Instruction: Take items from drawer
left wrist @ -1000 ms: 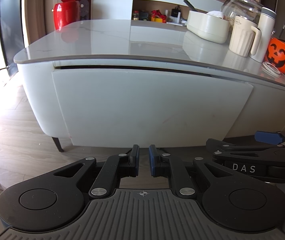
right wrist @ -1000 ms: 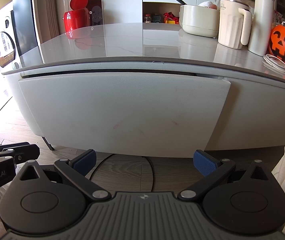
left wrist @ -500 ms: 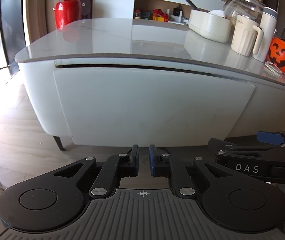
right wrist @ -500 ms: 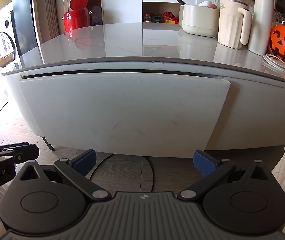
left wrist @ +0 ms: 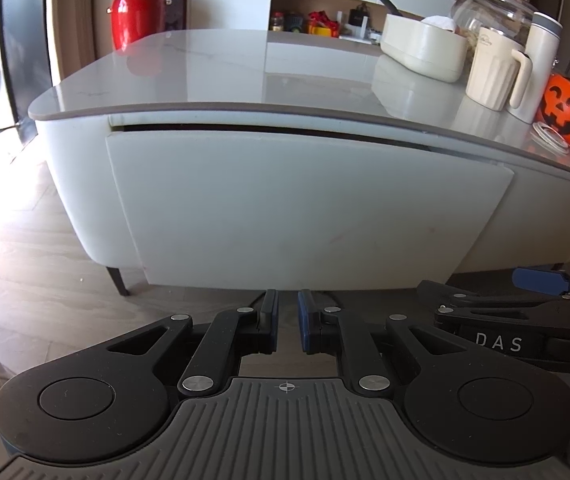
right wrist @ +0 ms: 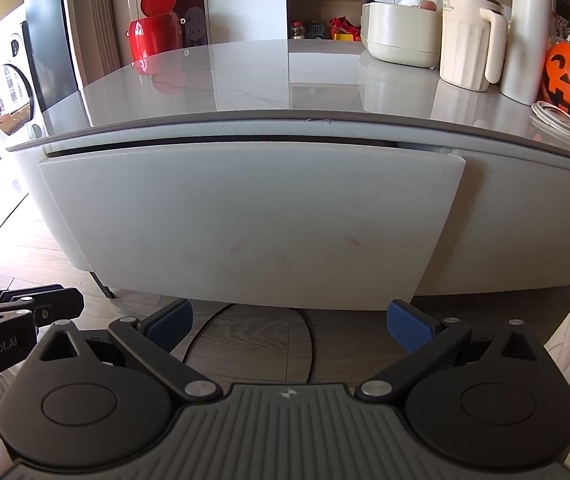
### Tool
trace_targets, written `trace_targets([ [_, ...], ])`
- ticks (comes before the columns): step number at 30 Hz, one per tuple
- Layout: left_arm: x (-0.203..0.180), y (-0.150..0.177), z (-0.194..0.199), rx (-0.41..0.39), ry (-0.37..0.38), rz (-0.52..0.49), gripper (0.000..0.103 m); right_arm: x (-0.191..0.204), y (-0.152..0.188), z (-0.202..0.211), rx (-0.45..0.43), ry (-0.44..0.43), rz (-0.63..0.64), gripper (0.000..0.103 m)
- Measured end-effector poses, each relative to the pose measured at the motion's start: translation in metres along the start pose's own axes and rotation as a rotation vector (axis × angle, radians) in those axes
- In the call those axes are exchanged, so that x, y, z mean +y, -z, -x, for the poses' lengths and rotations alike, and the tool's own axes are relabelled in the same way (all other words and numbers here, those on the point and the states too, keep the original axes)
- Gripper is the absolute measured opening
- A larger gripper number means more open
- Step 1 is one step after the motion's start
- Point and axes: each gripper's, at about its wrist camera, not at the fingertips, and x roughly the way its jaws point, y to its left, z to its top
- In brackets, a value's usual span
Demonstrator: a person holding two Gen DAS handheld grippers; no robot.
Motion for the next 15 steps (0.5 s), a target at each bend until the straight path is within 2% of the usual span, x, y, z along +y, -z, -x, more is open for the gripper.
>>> trace_targets([
  [7,0.001,-0.009,-0.006,0.022,0.005,-0.001,0.013,-0.005,-0.005,-0.003,0.03,-0.022,-0.026,0.103],
  [12,0.012,-0.035,-0.005,-0.046,-0.021,-0.058,0.013,-0.013,-0.018,-0.003,0.018,-0.025,-0.013,0.103],
  [15,0.029,-0.053,-0.009,-0.074,-0.057,-0.056,0.013,-0.021,-0.032,-0.003,-0.013,-0.009,0.01,0.103],
])
